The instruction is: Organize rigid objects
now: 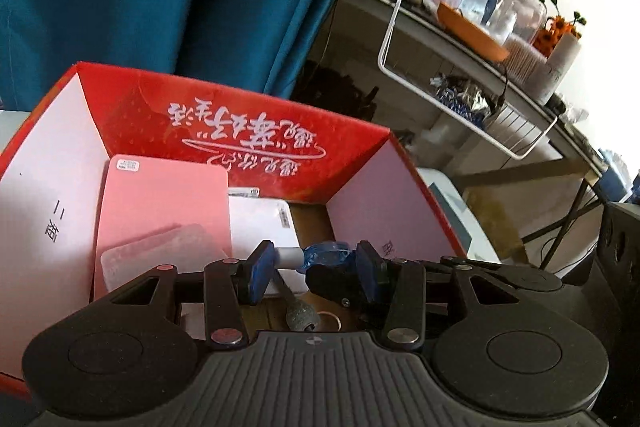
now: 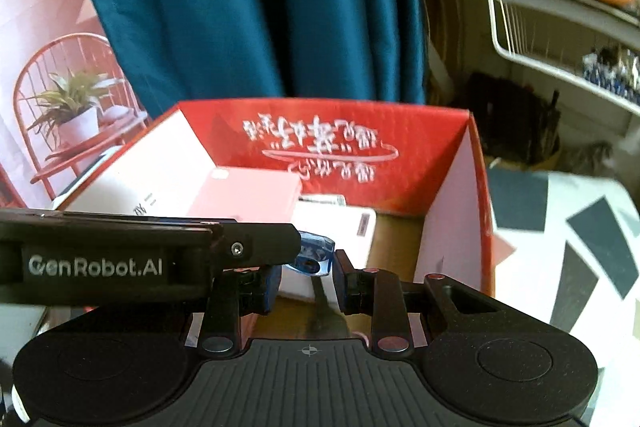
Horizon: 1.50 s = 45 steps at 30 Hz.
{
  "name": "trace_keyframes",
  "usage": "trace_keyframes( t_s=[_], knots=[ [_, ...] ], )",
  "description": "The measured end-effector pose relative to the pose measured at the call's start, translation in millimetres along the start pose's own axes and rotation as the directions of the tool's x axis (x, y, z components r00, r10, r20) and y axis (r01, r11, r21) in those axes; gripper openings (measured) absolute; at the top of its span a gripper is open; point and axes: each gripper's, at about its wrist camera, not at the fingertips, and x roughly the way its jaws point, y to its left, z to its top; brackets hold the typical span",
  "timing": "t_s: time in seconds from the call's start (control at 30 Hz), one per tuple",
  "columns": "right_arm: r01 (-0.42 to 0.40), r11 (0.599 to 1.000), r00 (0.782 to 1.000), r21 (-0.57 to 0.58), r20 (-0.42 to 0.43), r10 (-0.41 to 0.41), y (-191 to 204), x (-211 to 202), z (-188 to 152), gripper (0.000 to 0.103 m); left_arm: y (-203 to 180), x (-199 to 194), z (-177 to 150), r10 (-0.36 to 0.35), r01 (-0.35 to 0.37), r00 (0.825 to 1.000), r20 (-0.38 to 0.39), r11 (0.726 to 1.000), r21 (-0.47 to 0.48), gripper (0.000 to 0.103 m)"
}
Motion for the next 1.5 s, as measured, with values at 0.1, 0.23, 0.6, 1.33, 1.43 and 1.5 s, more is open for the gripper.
trace_keyframes(
  t_s=[0.1, 0.23, 0.6, 1.33, 1.43, 1.5],
  knots=[
    [-0.001, 1.0, 1.0, 0.015, -0.008, 0.001, -2, 1, -2, 0.028, 0, -2, 0, 0.014, -0.014, 1.0, -0.002, 1.0, 0.009, 0.05],
    [-0.002, 1.0, 1.0, 0.031, 0.003, 0.002, -3, -7, 0, 0.039, -7, -12, 4, 0.054, -0.055, 0.998, 0.009, 0.997, 0.045, 0.06],
    [0.031, 0.999, 0.996, -0.011, 0.081, -0.03, 25, -81, 28, 0.102, -36, -110, 17, 0.147, -0.17, 0.973, 0.178, 0.977, 0.126, 0.103],
    [0.031, 0.999, 0.941, -0.017, 0.336, -0.024, 141, -339, 43, 0.103, -92, -367, -4, 0.452, -0.528, 0.779, 0.435, 0.846, 0.067, 0.103],
    [0.016, 1.0, 0.93, -0.017, 0.368, -0.009, 152, -362, 31, 0.103, -96, -389, -22, 0.476, -0.556, 0.752, 0.456, 0.83, 0.052, 0.103],
    [0.002, 1.0, 0.925, -0.005, 0.38, 0.0, 156, -372, 20, 0.103, -97, -400, -35, 0.491, -0.571, 0.735, 0.468, 0.82, 0.037, 0.103]
  ],
)
